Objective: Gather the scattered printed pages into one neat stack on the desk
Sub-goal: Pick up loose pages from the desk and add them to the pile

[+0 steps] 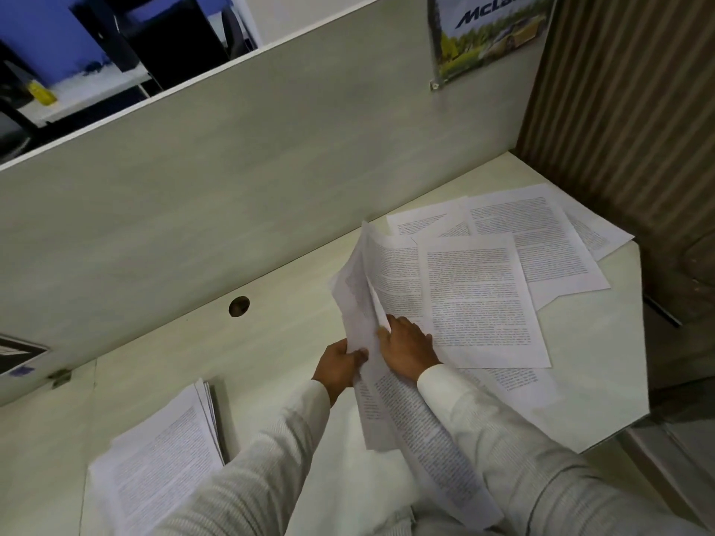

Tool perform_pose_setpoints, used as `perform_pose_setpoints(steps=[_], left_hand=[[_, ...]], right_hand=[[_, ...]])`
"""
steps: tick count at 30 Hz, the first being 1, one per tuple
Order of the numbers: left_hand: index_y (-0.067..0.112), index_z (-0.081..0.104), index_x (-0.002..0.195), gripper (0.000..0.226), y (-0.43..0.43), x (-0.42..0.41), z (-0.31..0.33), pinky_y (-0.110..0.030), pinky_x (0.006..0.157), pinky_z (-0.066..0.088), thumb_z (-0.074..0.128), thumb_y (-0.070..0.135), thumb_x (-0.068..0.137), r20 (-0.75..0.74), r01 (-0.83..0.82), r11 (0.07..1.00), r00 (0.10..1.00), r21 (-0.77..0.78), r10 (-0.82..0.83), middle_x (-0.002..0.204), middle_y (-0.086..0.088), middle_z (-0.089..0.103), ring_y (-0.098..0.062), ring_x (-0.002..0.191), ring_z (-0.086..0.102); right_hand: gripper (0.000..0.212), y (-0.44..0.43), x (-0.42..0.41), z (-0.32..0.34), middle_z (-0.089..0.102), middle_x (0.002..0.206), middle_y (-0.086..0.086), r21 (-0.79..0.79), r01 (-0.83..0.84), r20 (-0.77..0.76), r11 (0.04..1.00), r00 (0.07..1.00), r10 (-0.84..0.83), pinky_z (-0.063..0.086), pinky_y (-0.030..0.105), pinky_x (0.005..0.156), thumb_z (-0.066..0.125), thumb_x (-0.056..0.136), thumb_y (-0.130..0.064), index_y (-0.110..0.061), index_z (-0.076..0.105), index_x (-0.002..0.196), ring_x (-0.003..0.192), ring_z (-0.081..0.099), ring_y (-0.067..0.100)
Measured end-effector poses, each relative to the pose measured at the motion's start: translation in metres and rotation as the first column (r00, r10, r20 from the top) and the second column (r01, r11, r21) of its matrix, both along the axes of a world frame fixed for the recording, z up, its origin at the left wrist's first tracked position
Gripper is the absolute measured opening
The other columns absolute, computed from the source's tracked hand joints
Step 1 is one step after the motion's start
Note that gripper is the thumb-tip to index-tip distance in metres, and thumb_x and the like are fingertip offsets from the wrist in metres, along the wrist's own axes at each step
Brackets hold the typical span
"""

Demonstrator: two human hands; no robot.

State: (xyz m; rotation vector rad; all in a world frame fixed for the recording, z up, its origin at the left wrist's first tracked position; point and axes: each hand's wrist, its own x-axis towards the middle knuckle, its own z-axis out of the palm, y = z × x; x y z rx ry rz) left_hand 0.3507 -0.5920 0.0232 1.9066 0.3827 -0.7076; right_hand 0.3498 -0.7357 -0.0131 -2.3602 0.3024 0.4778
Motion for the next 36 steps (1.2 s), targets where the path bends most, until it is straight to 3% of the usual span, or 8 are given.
perform_pose_setpoints(steps=[5, 9, 17, 20, 22, 24, 27, 36], left_hand=[[0.014, 0.069, 0.097, 0.012, 0.010, -0.001, -0.001, -0.036, 0.082, 0.054, 0.058, 0.009, 0.092, 0.067, -0.106, 0.994, 0.992, 0.005, 0.105, 0.099, -0.010, 0.073, -0.027, 0.087, 0.067], [0.007, 0.069, 0.111, 0.020, 0.033, 0.003, -0.002, -0.040, 0.087, 0.057, 0.062, 0.011, 0.093, 0.045, -0.255, 0.961, 0.964, -0.103, 0.260, 0.106, -0.012, 0.073, -0.029, 0.092, 0.070], [0.016, 0.069, 0.114, 0.060, 0.034, -0.013, -0.015, -0.039, 0.087, 0.057, 0.049, 0.067, 0.090, -0.109, -0.253, 0.963, 0.964, -0.097, 0.242, 0.106, -0.006, 0.074, -0.027, 0.096, 0.071], [0.007, 0.065, 0.122, 0.041, 0.028, -0.023, -0.021, -0.032, 0.082, 0.052, 0.069, 0.032, 0.090, -0.024, -0.136, 0.988, 0.990, 0.069, 0.138, 0.116, -0.012, 0.070, -0.025, 0.093, 0.066], [0.003, 0.065, 0.122, 0.036, 0.031, -0.026, -0.025, -0.034, 0.086, 0.053, 0.069, 0.018, 0.089, 0.002, -0.136, 0.986, 0.991, 0.097, 0.137, 0.118, -0.015, 0.069, -0.027, 0.097, 0.066], [0.002, 0.064, 0.122, 0.037, 0.038, -0.026, -0.024, -0.036, 0.088, 0.054, 0.070, 0.018, 0.089, 0.017, -0.162, 0.984, 0.987, 0.079, 0.161, 0.117, -0.016, 0.069, -0.028, 0.095, 0.067], [0.001, 0.064, 0.124, 0.038, 0.054, -0.025, -0.019, -0.034, 0.081, 0.053, 0.070, 0.018, 0.090, 0.035, -0.189, 0.981, 0.982, 0.039, 0.188, 0.114, -0.015, 0.070, -0.026, 0.087, 0.065], [0.004, 0.060, 0.125, 0.037, 0.116, -0.022, 0.008, -0.033, 0.077, 0.049, 0.068, 0.018, 0.092, 0.105, -0.353, 0.935, 0.929, -0.023, 0.354, 0.110, -0.011, 0.067, -0.024, 0.086, 0.065]], right_hand=[[0.040, -0.007, -0.009, -0.001, 0.058, 0.133, 0.008, 0.128, 0.062, 0.258, 0.990, 0.962, -0.093, 0.045, 0.047, 0.103, 0.031, 0.106, -0.034, -0.022, 0.050, 0.139, 0.119, 0.057, 0.028], [0.040, -0.008, -0.044, -0.004, 0.059, 0.136, 0.005, 0.075, -0.056, 0.555, 0.996, 0.832, 0.004, 0.042, 0.046, 0.107, 0.043, 0.100, -0.019, -0.016, 0.055, 0.139, 0.123, 0.056, 0.023], [0.050, 0.022, -0.106, -0.022, 0.037, 0.157, -0.003, 0.042, -0.302, 0.250, 0.953, 0.926, 0.282, 0.014, 0.035, 0.123, 0.033, 0.105, -0.044, -0.023, 0.039, 0.150, 0.145, 0.032, 0.013], [0.048, 0.013, -0.101, -0.010, 0.050, 0.147, -0.002, 0.215, -0.287, 0.231, 0.934, 0.944, 0.237, 0.026, 0.021, 0.114, 0.041, 0.102, -0.046, -0.021, 0.051, 0.142, 0.135, 0.045, 0.012], [0.045, 0.000, -0.093, -0.007, 0.061, 0.131, 0.003, 0.200, -0.162, 0.328, 0.966, 0.940, 0.090, 0.040, 0.028, 0.108, 0.046, 0.100, -0.046, -0.013, 0.064, 0.127, 0.123, 0.055, 0.017], [0.048, -0.017, -0.081, -0.011, 0.060, 0.131, 0.010, 0.065, 0.030, 0.404, 0.997, 0.913, -0.053, 0.044, 0.041, 0.105, 0.048, 0.097, -0.045, -0.008, 0.064, 0.122, 0.124, 0.053, 0.025], [0.048, -0.040, -0.068, -0.016, 0.041, 0.149, 0.014, -0.121, 0.201, 0.218, 0.972, 0.961, -0.171, 0.039, 0.045, 0.110, 0.052, 0.098, -0.035, -0.007, 0.051, 0.137, 0.136, 0.038, 0.031], [0.042, -0.051, -0.064, -0.022, 0.047, 0.141, 0.007, -0.237, 0.196, 0.158, 0.951, 0.974, -0.162, 0.044, 0.040, 0.100, 0.055, 0.096, -0.032, -0.011, 0.056, 0.133, 0.129, 0.041, 0.026]])
